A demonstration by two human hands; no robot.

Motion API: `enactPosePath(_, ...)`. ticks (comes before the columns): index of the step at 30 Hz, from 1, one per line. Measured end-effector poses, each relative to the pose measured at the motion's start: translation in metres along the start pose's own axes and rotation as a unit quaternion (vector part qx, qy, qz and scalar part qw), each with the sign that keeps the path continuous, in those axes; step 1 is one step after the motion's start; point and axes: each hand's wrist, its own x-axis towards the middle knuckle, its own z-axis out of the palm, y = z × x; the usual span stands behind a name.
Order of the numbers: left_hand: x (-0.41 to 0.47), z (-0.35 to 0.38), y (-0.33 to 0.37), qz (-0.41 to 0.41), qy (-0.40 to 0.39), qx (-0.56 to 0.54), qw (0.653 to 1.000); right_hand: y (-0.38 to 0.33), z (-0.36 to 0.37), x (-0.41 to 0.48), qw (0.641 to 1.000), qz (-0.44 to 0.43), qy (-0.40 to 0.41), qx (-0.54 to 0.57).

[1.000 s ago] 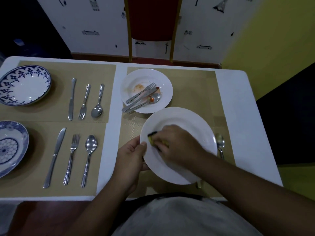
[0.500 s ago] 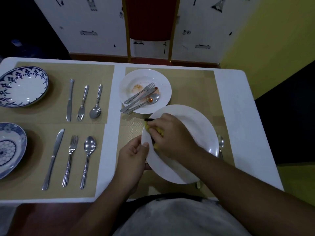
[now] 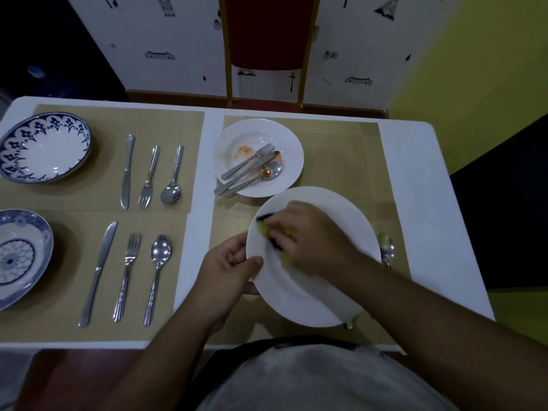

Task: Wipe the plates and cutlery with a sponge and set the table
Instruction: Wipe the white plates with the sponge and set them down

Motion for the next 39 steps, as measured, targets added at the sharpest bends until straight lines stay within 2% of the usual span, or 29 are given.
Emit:
enactPosePath(2, -0.001, 0.002, -0.001, -0.003, 0.03, -0.03, 0.999, 0.015, -0.009, 0.012, 0.995, 0.054, 0.062, -0.048)
enactPosePath(4, 0.0, 0.0, 0.0, -0.002, 0.065, -0.053, 0.996, 0.028, -0.02, 0.016, 0.986, 0.107, 0.074, -0.105)
enactPosePath(8, 0.003, -0.004, 0.002, 0.013, 0.103, -0.073, 0.992, 0.028, -0.026, -0.007, 0.969, 0.151, -0.02, -0.192)
enactPosePath(11, 0.005, -0.002, -0.002, 0.001, 0.116, -0.072, 0.991, 0.008, -0.014, -0.031, 0.97, 0.177, -0.106, -0.126)
enactPosePath(15, 0.003, 0.001, -0.009, -0.02, 0.097, -0.049, 0.994, -0.019, 0.009, -0.046, 0.98, 0.082, -0.172, -0.051)
enactPosePath(17, 0.002, -0.002, -0.012, -0.018, 0.106, -0.056, 0.993, -0.012, 0.007, -0.045, 0.978, 0.09, -0.186, -0.042)
enactPosePath(19, 0.001, -0.009, -0.012, -0.013, 0.118, -0.064, 0.991, 0.005, -0.001, -0.043, 0.97, 0.111, -0.202, -0.08)
enactPosePath(21, 0.0, -0.015, -0.013, -0.014, 0.114, -0.068, 0.991, 0.024, -0.011, -0.04, 0.966, 0.116, -0.185, -0.141)
enactPosePath(25, -0.004, -0.017, -0.016, -0.021, 0.078, -0.046, 0.996, 0.05, -0.028, -0.023, 0.973, 0.111, -0.05, -0.198)
enactPosePath(29, -0.003, -0.015, -0.015, -0.015, 0.051, -0.047, 0.997, 0.038, -0.014, -0.004, 0.987, 0.102, 0.029, -0.122)
enactPosePath(32, 0.001, -0.012, -0.016, -0.013, 0.041, -0.043, 0.998, 0.015, 0.008, -0.004, 0.993, 0.109, 0.041, -0.032)
enactPosePath(34, 0.004, -0.014, -0.018, -0.016, 0.049, -0.045, 0.998, 0.003, 0.018, -0.01, 0.996, 0.086, 0.01, 0.01)
enactPosePath(37, 0.008, -0.023, -0.026, -0.031, 0.07, -0.053, 0.996, -0.002, 0.031, -0.025, 0.992, 0.016, -0.122, 0.0)
enactPosePath(39, 0.011, -0.029, -0.034, -0.044, 0.08, -0.048, 0.995, 0.006, 0.04, -0.036, 0.981, 0.007, -0.191, -0.018)
